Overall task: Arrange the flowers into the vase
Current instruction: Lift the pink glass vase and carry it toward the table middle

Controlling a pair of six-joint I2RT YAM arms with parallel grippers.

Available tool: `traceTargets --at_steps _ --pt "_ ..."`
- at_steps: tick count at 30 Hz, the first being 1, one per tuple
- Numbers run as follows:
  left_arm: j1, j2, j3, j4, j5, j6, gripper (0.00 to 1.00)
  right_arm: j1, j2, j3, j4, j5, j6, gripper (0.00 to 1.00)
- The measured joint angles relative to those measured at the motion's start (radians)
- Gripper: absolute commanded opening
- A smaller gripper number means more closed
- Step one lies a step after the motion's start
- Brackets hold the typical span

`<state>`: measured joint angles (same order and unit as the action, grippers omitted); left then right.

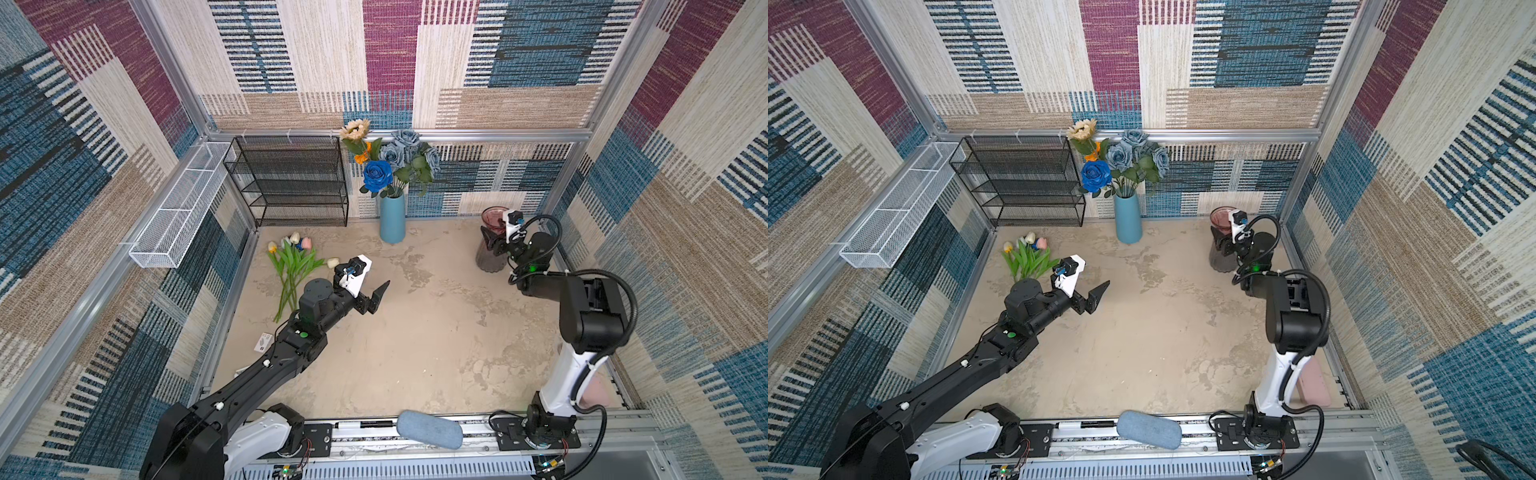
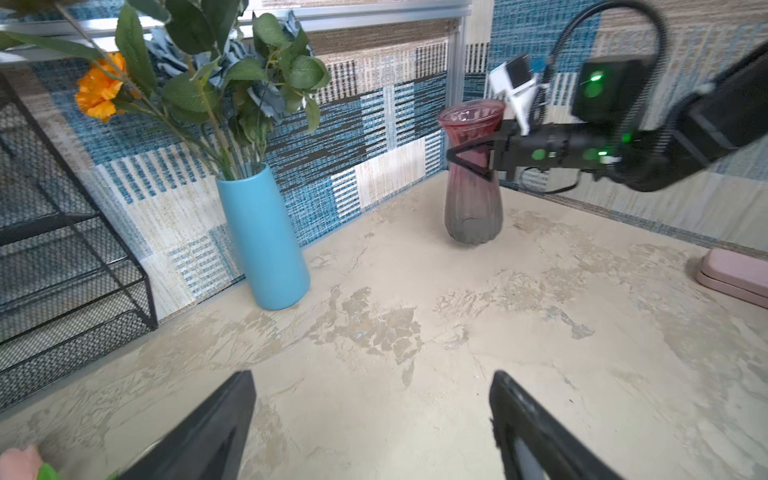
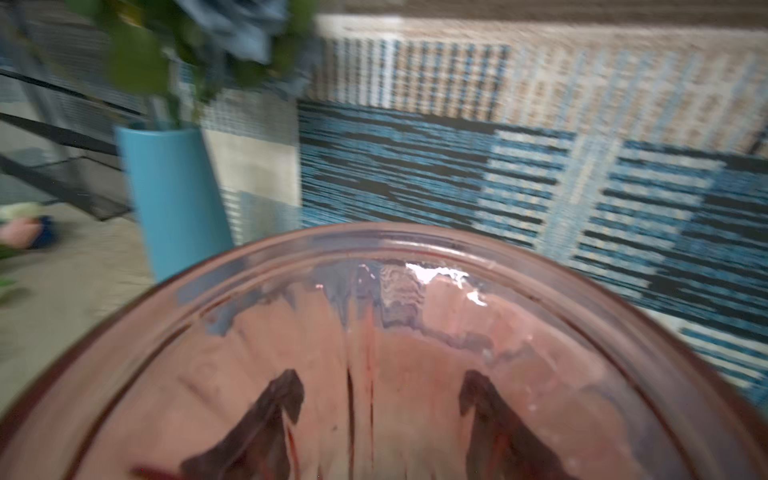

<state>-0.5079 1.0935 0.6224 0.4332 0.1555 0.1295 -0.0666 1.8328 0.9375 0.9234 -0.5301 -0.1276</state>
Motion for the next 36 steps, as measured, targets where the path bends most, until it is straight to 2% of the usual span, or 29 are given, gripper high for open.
traceTargets --at_steps 5,11,14,18,25,31,34,36 --pt "0.002 0.011 0.0 0.0 -0.024 -0.002 0.91 0.161 -0.227 -0.239 0.136 -0.04 0.059 0.27" --pt "0.005 0.02 0.0 -0.001 -0.047 0.002 0.9 0.376 -0.363 -0.329 0.098 -0.057 0.101 0.28" --pt "0.01 0.02 -0.001 -0.002 -0.064 0.001 0.91 0.446 -0.393 -0.337 0.074 -0.077 0.107 0.28" --pt "0.015 0.019 -0.015 -0.002 -0.089 -0.001 0.91 0.522 -0.369 -0.351 0.055 -0.084 0.105 0.28" --pt "0.02 0.019 -0.028 -0.005 -0.153 -0.011 0.91 0.628 -0.209 -0.337 0.061 -0.108 0.089 0.29" --pt "0.033 0.003 -0.035 -0.037 -0.203 -0.032 0.9 0.65 -0.08 -0.311 0.226 -0.136 0.111 0.31" --pt "0.043 -0.013 -0.054 -0.05 -0.213 -0.045 0.91 0.662 -0.039 -0.296 0.282 -0.153 0.115 0.39" --pt "0.045 -0.019 -0.064 -0.05 -0.231 -0.049 0.91 0.664 -0.019 -0.291 0.312 -0.164 0.115 0.52"
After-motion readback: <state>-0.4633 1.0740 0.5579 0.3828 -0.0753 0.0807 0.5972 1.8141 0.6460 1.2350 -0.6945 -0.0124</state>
